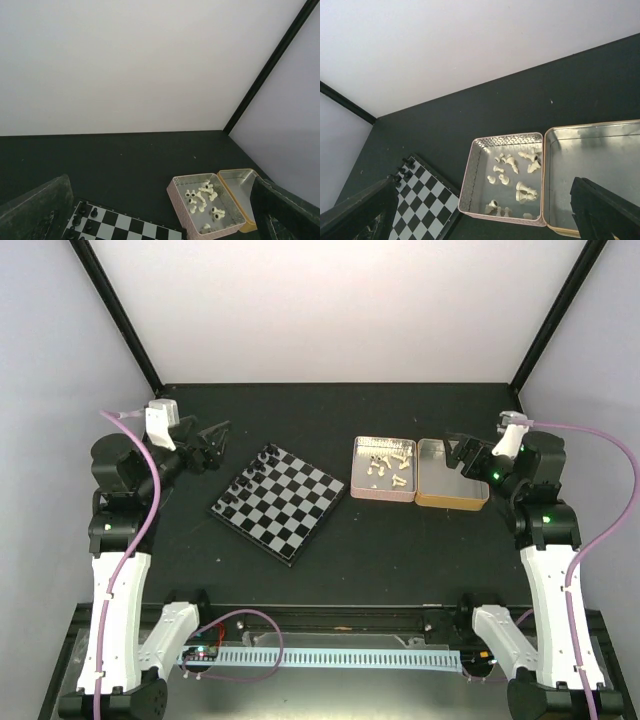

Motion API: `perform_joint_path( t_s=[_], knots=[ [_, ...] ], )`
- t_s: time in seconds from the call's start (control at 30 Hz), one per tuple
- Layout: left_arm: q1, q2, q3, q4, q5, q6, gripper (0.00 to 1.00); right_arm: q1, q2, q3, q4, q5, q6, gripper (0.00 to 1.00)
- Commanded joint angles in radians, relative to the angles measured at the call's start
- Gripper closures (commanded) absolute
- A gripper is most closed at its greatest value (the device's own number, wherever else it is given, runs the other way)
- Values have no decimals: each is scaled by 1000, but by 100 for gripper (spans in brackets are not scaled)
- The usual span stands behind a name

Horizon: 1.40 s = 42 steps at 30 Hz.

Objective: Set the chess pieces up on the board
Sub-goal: Move the storage box to the center of the board.

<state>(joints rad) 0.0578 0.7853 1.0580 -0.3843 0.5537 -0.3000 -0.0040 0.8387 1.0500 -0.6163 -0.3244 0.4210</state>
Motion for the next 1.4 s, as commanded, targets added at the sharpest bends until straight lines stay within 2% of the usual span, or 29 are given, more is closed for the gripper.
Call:
perform_joint_path(
  t_s=[0.0,0.1,0.23,0.4,0.57,0.63,0.7,0.93,1.1,1.37],
  knots=[
    [-1,-22,16,26,51,-17,1,5,16,-26,12,-30,-15,5],
    [-2,-21,3,31,50,-27,1,6,62,-51,63,-93,1,8],
    [-2,-21,-18,63,58,-119,1,41,168,-61,144,-148,36,19],
    [0,-13,-36,138,136,-178,1,180,363,16,159,-62,27,22],
    [2,0,-92,209,232,-194,1,272,576,113,158,32,14,30],
    [1,-14,-139,288,278,-213,1,300,669,168,131,68,4,36],
    [2,-27,-173,331,300,-215,1,315,751,223,103,95,-4,47],
    [-1,-34,-185,270,289,-167,1,349,932,320,54,152,-27,69],
    [-2,-13,-201,244,266,-161,1,372,963,275,33,189,-31,70],
    [-1,0,-226,257,258,-174,1,381,923,113,-9,246,-58,59]
  ],
)
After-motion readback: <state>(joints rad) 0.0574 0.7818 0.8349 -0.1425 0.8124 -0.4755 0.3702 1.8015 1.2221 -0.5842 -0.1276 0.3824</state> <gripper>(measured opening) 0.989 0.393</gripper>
